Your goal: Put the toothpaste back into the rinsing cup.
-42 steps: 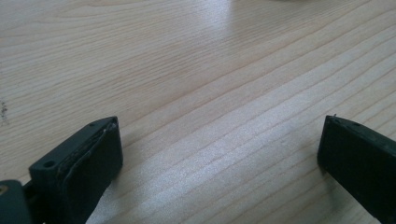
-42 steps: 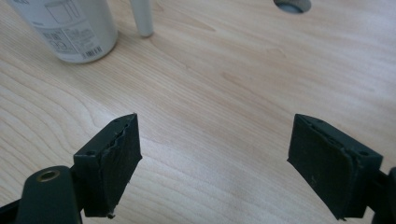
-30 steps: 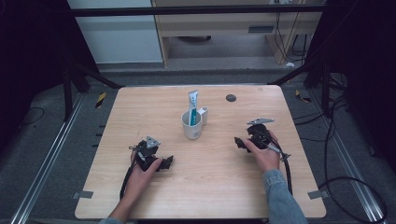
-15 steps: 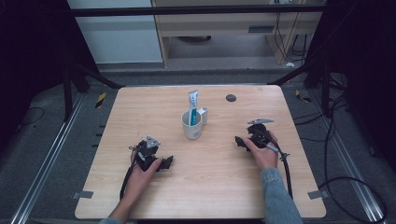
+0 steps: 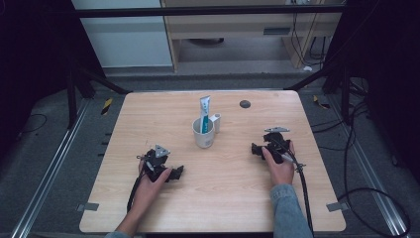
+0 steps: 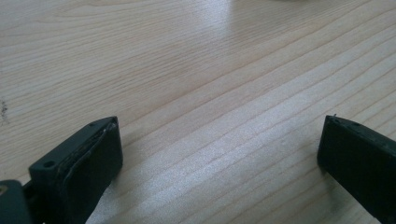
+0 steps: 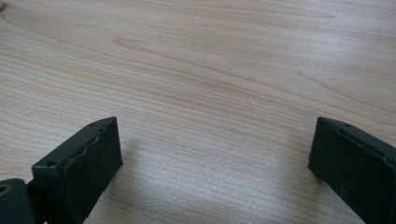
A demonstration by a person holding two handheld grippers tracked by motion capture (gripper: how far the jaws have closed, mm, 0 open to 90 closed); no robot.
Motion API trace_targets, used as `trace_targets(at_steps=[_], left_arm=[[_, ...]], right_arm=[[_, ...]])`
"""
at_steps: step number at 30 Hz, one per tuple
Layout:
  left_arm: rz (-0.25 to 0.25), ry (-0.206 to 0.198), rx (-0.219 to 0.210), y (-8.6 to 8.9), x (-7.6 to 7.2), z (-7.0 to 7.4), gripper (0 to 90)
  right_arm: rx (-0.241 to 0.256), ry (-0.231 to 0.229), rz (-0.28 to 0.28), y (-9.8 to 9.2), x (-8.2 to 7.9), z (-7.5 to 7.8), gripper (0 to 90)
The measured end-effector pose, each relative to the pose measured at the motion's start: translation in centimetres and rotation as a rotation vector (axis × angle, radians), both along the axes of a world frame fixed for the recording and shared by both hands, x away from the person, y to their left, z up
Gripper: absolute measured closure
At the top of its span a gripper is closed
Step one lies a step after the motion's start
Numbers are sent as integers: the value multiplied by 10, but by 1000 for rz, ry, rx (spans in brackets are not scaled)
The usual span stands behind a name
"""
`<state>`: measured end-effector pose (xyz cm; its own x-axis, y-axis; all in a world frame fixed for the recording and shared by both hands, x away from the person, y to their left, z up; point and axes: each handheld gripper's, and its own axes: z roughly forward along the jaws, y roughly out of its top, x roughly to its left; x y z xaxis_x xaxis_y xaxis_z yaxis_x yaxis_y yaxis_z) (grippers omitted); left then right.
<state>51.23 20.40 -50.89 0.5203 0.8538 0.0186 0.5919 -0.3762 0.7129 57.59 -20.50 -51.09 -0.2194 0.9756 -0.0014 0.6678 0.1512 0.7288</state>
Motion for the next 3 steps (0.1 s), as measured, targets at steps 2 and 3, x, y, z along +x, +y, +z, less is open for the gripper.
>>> trace_targets(at_steps=[2, 3], left_arm=[[-2, 1, 2, 0, 0, 0, 0], [-2, 1, 3, 0, 0, 0, 0]], right_arm=[[-2, 4, -14, 0, 0, 0, 13], [-1, 4, -25, 1, -1, 0, 11]])
